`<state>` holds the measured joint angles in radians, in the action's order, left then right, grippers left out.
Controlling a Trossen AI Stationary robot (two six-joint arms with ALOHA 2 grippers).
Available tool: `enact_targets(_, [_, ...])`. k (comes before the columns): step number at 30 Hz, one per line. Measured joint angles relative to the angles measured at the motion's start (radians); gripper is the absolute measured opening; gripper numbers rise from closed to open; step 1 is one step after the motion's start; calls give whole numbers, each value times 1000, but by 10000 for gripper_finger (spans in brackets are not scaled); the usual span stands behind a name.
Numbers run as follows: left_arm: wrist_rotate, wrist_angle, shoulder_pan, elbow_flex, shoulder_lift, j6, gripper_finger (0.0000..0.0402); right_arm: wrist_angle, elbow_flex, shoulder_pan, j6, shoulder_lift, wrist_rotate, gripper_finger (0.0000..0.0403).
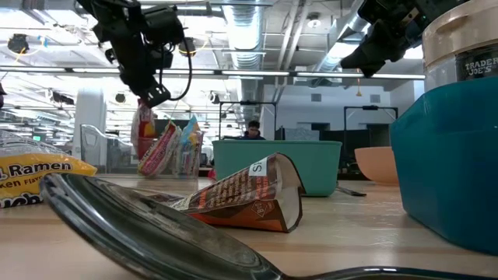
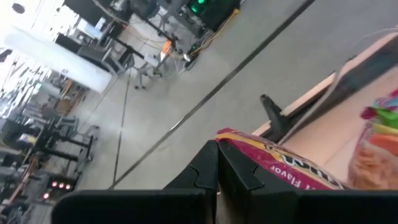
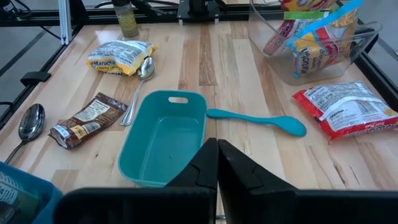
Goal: Pick & Place Food Item
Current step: Put the dark red noodle pack into the transparent bin
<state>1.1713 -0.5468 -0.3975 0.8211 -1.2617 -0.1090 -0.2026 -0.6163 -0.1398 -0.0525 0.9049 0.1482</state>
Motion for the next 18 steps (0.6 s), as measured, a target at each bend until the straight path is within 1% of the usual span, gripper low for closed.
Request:
enact_targets(2, [-2, 4, -8, 0, 0, 0, 0, 0, 0, 0, 0, 0, 0, 0])
enact_targets(5, [-44, 14, -9, 0, 0, 1, 0, 0, 0, 0, 0, 0, 0, 0])
enact_targets(7, [-54, 13, -9, 0, 0, 9, 0, 0, 0, 0, 0, 0, 0, 0])
enact_targets(18, [-200, 13, -1, 0, 0, 135, 0, -1, 0, 0, 8, 0, 0, 0])
